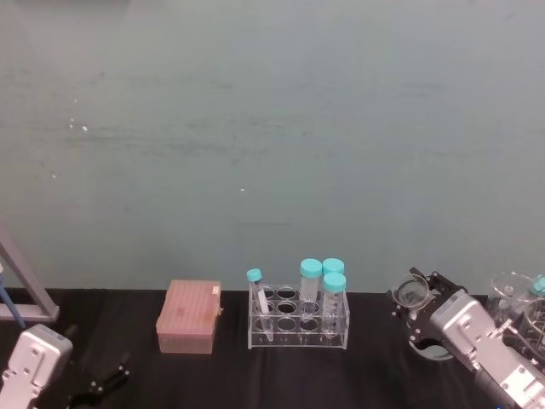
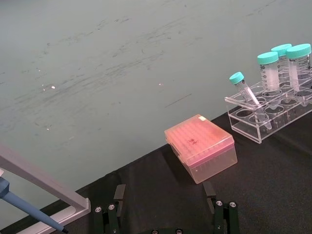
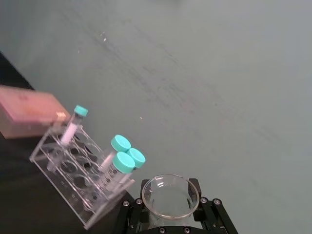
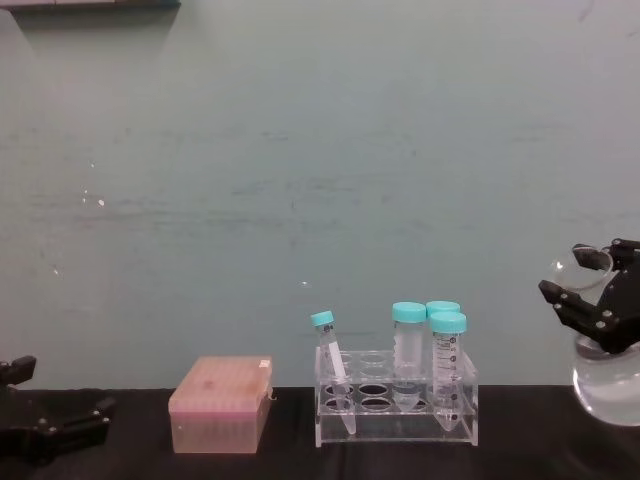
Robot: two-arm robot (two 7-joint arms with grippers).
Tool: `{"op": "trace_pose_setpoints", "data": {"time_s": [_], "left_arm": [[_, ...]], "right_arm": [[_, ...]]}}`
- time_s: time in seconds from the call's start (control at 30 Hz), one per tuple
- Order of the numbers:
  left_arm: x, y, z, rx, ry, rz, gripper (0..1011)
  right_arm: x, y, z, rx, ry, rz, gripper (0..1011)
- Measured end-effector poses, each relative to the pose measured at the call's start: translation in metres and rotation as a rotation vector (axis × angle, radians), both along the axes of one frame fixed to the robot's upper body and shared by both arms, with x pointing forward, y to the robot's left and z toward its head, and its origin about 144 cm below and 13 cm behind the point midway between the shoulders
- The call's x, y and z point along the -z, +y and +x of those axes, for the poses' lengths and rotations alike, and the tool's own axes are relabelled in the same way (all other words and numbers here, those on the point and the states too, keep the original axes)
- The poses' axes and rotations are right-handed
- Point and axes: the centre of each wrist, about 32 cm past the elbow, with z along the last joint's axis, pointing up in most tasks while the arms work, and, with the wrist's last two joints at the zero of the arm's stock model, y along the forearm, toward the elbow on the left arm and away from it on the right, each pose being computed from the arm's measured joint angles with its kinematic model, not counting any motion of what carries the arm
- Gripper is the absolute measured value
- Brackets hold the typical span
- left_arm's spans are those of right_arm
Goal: Pick up the beaker with the right gripper, shake it three times, and then put it down.
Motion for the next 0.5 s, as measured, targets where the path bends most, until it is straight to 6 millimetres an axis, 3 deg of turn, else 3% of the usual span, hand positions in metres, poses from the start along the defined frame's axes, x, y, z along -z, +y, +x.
{"op": "trace_pose_setpoints", "data": {"time_s": [0.5], "left_arm": [[0.0, 0.0, 0.0, 0.0, 0.0, 0.0, 1000]], "right_arm": [[0.0047, -0.0064, 0.003, 0.009, -0.121, -0.289, 478]]}}
